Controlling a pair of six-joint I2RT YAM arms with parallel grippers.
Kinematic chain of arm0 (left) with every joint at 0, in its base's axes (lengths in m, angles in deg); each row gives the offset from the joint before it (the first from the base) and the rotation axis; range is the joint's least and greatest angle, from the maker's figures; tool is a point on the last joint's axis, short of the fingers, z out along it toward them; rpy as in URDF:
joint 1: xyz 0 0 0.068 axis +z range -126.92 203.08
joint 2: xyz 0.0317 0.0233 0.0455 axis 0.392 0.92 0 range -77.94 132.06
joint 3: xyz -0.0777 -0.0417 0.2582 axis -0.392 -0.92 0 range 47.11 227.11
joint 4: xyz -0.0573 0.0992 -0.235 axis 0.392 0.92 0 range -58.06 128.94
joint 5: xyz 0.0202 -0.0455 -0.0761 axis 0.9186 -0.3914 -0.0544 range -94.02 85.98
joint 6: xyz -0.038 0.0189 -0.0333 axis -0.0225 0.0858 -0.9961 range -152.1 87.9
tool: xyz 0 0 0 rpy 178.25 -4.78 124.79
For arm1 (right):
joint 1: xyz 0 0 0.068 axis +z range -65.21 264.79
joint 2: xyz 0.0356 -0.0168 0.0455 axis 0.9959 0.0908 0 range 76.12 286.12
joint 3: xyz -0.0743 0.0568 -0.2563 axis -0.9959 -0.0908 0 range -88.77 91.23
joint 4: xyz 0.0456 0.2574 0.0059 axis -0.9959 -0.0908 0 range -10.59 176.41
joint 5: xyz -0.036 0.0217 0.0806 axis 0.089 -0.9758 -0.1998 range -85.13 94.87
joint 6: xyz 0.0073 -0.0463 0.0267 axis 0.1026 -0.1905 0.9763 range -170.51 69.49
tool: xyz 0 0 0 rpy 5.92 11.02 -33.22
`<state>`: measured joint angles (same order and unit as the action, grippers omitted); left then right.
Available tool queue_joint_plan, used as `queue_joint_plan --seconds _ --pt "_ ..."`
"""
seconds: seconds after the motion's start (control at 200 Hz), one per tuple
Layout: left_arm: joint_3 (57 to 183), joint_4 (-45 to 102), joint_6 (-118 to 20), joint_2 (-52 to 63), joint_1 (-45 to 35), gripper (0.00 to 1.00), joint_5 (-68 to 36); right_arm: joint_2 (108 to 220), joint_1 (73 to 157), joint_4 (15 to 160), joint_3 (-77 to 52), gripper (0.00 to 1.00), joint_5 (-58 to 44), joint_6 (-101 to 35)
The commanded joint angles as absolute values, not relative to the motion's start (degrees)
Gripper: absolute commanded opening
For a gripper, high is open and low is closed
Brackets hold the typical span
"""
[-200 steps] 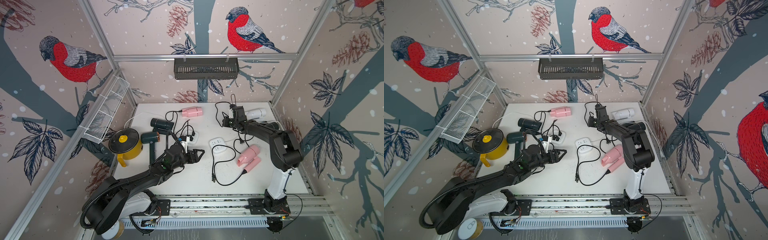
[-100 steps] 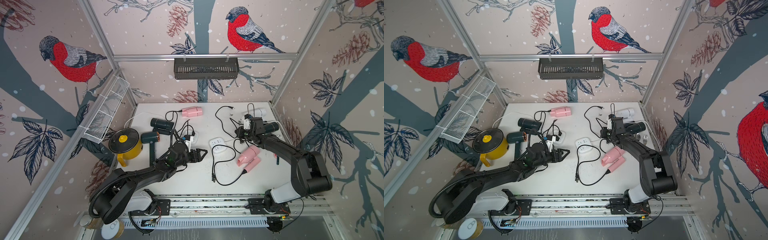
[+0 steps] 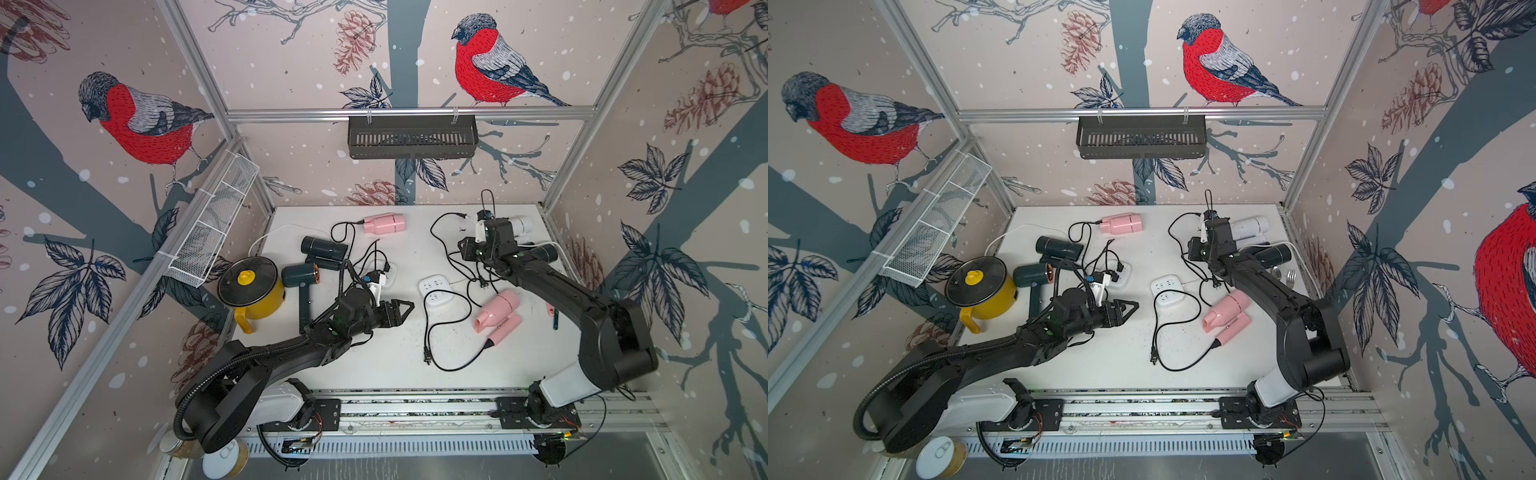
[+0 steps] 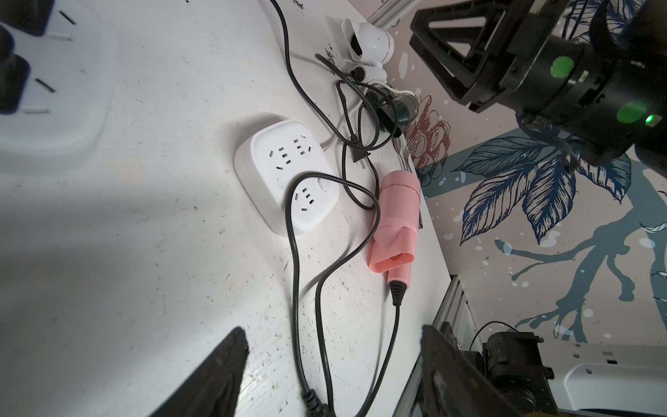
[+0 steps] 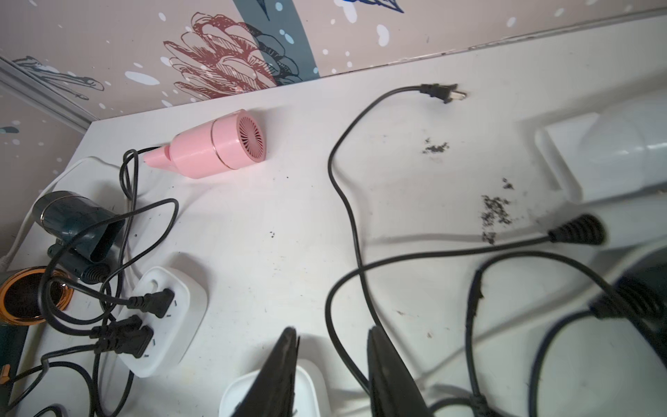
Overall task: Charge the blow dryers
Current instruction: Adjust the charging cable at the center of the board, then pick up the plug from the center of the board.
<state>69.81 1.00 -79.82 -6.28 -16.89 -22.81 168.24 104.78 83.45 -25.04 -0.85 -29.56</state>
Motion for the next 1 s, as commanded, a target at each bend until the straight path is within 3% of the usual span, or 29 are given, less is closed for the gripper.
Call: queue_joint_plan --seconds 0.0,0.24,0.42,0.745,0.885,0.995 --pt "69.5 -0.7 -79.6 -7.3 -17.2 0.76 -22.1 174.1 105.2 82.7 -19.7 0.33 -1.2 -30.3" --pt "69.4 4.2 -77.8 -12.1 -17.5 0.85 -20.5 188.8 105.0 80.8 -7.2 0.32 1.1 -32.1" --pt "69.8 7.0 -76.8 -14.5 -17.5 0.97 -19.1 195.4 104.9 79.8 -2.8 0.37 2.4 -32.8" --pt "71.3 8.1 -75.5 -13.0 -17.5 0.97 -19.6 202.3 104.8 79.2 -0.3 0.41 0.8 -33.4" --pt "70.9 8.1 -76.5 -12.6 -17.5 0.97 -19.2 204.2 105.0 78.5 1.4 0.32 1.2 -33.3" --pt "70.8 7.5 -78.1 -12.5 -17.4 0.98 -19.1 202.7 105.4 78.8 1.1 0.16 1.1 -33.5"
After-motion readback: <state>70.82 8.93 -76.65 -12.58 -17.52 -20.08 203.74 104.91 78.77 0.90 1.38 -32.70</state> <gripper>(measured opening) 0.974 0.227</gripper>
